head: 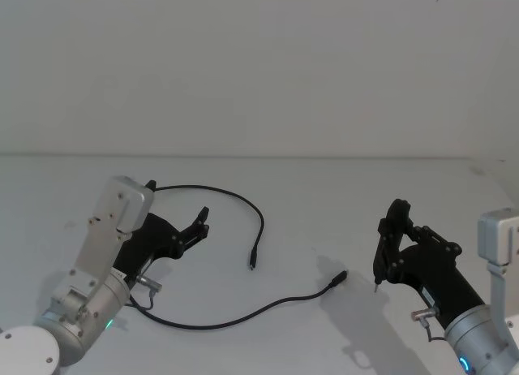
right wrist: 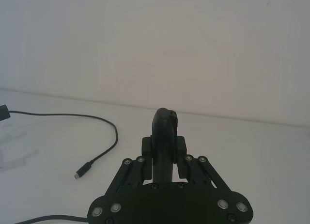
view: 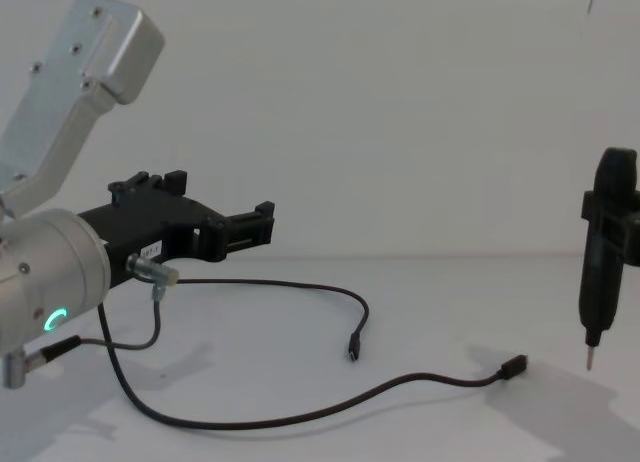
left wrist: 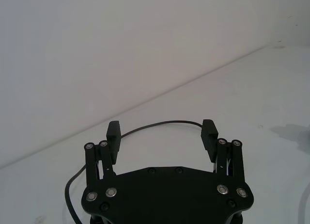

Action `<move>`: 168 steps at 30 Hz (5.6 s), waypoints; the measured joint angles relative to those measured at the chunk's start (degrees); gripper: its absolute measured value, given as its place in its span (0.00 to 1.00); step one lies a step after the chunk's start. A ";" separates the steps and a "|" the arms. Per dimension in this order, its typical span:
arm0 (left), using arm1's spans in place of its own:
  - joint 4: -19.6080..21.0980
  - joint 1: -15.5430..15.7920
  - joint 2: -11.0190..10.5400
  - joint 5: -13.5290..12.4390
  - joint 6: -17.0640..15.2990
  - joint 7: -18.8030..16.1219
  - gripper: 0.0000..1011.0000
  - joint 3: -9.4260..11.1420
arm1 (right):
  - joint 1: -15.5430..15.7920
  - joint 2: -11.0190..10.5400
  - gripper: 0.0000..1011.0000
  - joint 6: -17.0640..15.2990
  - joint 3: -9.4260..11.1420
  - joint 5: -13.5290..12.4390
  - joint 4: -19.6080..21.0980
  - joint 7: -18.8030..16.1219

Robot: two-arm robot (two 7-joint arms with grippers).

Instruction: Pick up the data cable with the one hand.

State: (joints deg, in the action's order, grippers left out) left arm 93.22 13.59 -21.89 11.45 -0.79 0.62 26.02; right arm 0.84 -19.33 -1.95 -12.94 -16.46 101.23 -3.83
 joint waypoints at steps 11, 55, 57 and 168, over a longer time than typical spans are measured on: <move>-0.01 0.00 -0.01 0.00 0.00 0.00 0.99 0.00 | 0.00 0.00 0.28 0.00 0.00 0.00 0.00 0.00; 1.63 1.65 -2.30 2.93 -2.78 8.42 0.99 0.64 | 0.00 0.00 0.28 0.00 0.00 -0.01 0.00 0.00; 2.07 2.02 -2.88 3.76 -3.81 10.27 0.99 0.72 | 0.00 0.00 0.28 0.00 0.00 0.00 0.00 0.00; -13.50 23.38 7.63 6.04 -41.67 24.70 0.04 17.56 | 0.00 0.00 0.28 0.00 0.00 0.00 0.00 0.00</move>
State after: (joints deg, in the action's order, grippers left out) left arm 79.72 36.96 -14.25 17.49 -42.46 25.32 43.57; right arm 0.84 -19.34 -1.95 -12.94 -16.47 101.23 -3.83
